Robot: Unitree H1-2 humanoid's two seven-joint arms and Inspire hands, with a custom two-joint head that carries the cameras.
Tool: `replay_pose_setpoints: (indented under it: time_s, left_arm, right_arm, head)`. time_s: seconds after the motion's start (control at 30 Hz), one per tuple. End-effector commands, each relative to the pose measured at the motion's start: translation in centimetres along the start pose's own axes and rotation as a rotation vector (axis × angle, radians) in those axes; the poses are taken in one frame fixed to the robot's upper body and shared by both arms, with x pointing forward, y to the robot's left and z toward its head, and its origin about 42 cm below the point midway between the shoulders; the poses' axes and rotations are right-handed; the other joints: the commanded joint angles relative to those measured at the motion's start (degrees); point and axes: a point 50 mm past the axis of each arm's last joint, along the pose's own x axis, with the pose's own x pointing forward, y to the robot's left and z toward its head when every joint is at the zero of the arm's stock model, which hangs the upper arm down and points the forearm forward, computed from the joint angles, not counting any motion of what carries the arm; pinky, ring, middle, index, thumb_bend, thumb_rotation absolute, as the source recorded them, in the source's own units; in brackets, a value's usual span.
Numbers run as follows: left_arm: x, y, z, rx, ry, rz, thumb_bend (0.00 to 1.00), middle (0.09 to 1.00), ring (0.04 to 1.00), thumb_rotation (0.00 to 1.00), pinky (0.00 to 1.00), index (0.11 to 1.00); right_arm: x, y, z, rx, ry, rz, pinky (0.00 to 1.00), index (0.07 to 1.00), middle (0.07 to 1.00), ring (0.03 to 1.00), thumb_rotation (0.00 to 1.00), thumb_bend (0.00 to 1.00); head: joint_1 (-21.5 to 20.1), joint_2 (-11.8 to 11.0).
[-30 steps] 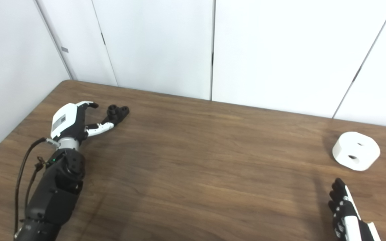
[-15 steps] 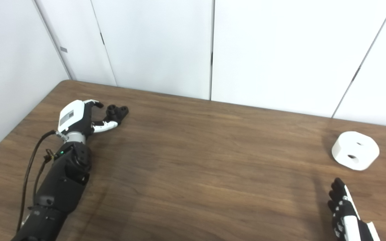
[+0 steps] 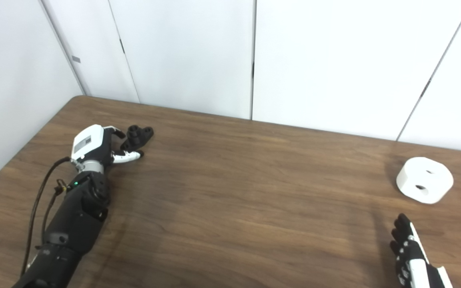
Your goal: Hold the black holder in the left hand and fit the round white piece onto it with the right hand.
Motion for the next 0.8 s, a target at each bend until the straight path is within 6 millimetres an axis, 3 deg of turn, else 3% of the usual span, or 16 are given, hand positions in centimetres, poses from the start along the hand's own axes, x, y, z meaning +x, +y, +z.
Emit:
replay_pose_setpoints:
  time_s: [0.0, 0.77]
  left_arm:
    - [1.61, 2.57, 0.83, 0.031, -0.02, 0.084, 0.85, 0.875, 0.945, 0.33, 0.98, 0.695]
    - [1.66, 2.48, 0.66, 0.023, -0.017, 0.073, 0.84, 0.836, 0.926, 0.3, 0.95, 0.637]
  right_arm:
    - [-0.07, 0.09, 0.63, -0.004, -0.015, 0.003, 1.0, 0.979, 1.0, 1.0, 1.0, 0.62]
    - [-0.04, 0.23, 0.54, 0.007, -0.011, 0.016, 1.0, 0.985, 1.0, 1.0, 1.0, 0.55]
  head:
    - [0.0, 0.1]
    - [-0.4, 0.6]
